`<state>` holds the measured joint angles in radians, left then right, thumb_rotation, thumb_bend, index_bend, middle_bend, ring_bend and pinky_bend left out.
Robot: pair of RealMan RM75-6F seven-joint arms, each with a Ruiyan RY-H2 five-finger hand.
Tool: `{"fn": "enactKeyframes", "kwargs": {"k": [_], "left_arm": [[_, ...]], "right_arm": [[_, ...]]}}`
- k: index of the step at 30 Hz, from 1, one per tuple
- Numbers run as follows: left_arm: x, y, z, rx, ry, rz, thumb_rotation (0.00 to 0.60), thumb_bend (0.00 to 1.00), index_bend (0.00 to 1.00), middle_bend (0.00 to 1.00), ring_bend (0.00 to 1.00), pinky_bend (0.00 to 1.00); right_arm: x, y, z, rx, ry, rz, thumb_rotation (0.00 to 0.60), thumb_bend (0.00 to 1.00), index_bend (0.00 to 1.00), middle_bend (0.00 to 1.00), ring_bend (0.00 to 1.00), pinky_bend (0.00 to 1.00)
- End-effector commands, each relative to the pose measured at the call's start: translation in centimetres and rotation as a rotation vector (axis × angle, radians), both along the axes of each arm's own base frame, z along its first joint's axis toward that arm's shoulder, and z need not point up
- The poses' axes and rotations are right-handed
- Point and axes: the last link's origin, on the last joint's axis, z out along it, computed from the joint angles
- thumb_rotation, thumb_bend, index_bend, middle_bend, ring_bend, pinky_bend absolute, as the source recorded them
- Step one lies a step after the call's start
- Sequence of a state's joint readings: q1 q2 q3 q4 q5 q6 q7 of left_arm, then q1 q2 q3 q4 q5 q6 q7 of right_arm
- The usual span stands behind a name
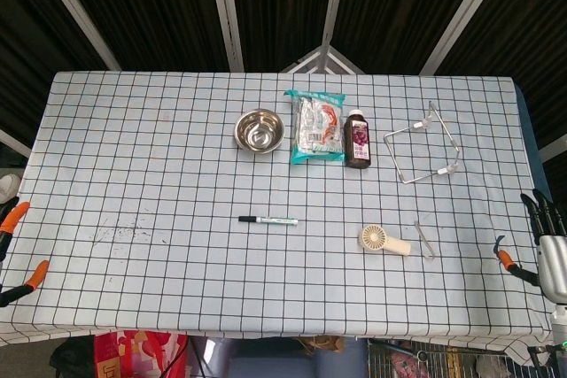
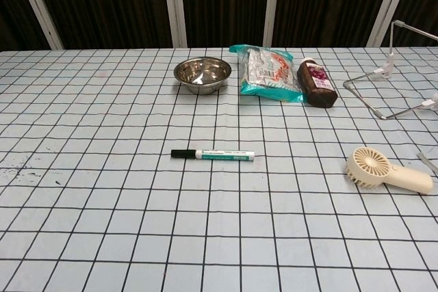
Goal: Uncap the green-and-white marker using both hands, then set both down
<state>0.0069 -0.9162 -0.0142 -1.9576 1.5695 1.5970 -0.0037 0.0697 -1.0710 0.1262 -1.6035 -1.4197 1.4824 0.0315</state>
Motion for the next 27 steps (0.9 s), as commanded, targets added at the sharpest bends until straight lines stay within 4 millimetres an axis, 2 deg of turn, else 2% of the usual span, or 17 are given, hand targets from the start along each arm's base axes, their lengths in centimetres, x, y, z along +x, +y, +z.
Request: {"fn": "enactKeyframes", "kwargs": {"k": [1,5,9,19,27], "left_arm": [[0.1,0.0,0.2,0.006,-0.003,-0.003,0.600,0.45,0.02,0.00,0.00,0.00],[0.2,0.1,0.4,0.011,-0.007,-0.009,0.600,0.45,0.02,0.00,0.00,0.00],[0.5,0.2,0.2,0.004,-0.008,-0.015,0.600,0.45,0.02,0.00,0.00,0.00],[0.3,0.3,0.5,0.008,0.005,-0.001,0.600,0.45,0.02,0.00,0.00,0.00],[-1.3,0.3,0.9,0.017,0.004,0.039,0.600,0.45,0.02,0.00,0.00,0.00]], "right_arm": [[0.4,-0.2,0.1,-0.012,-0.006,-0.002,0.600,0.26,0.11,0.01,0.11,0.05],[1.9,-1.0,-0.5,0.000,-0.061,0.013,0.600,0.26,0.15,0.01,0.11,0.04],[5.7,-3.0,-2.1,0.043,-0.126,0.069,0.600,0.26,0.20,0.01,0.11,0.04],[16.1,-7.7,-8.7,0.245,-0.131,0.156,0.600,0.26,0.25,0.01,0.11,0.04],[21.0,-10.6,-13.1,0.326,-0.171,0.166,0.600,0.26,0.27,0.01,0.11,0.04]]}}
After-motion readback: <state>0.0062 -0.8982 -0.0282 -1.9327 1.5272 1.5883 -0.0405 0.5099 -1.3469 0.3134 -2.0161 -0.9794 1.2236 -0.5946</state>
